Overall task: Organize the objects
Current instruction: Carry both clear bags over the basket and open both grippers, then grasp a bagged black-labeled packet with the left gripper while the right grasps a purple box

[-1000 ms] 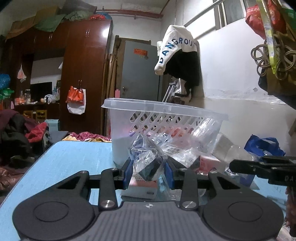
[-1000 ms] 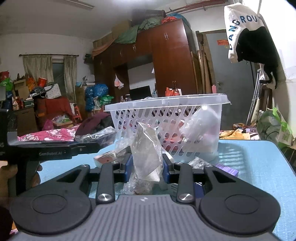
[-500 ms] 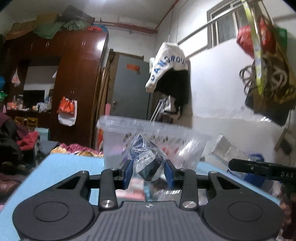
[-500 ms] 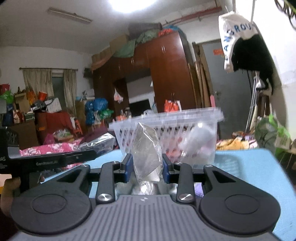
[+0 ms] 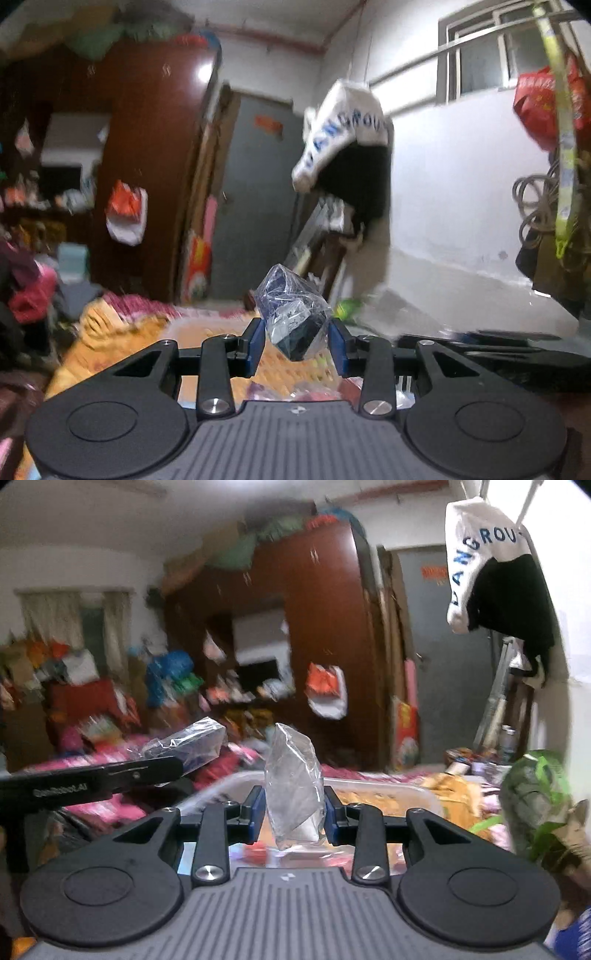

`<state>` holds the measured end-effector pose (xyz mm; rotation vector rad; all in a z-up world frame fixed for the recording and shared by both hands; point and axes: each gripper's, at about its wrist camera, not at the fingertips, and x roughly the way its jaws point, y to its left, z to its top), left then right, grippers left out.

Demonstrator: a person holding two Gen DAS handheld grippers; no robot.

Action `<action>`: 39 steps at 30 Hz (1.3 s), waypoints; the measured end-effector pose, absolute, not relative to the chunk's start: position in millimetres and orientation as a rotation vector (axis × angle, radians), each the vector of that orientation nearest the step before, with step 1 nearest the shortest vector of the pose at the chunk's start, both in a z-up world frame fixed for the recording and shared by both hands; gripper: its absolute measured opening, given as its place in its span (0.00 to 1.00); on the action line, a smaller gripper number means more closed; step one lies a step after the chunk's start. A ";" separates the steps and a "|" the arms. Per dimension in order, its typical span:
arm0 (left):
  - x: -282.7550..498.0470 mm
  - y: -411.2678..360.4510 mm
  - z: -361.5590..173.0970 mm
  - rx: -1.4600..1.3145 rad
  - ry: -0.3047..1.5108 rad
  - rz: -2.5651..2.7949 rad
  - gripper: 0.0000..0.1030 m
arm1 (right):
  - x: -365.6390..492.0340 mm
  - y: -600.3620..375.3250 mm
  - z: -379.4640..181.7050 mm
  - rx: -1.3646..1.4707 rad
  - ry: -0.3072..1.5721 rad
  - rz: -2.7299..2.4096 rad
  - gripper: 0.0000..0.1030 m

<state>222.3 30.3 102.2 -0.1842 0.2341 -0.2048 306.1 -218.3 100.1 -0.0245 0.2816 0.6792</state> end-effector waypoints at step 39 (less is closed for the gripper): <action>196.1 3.9 -18.2 -0.162 0.471 -0.111 0.91 | 246.1 -303.5 -33.0 0.130 0.523 0.457 0.64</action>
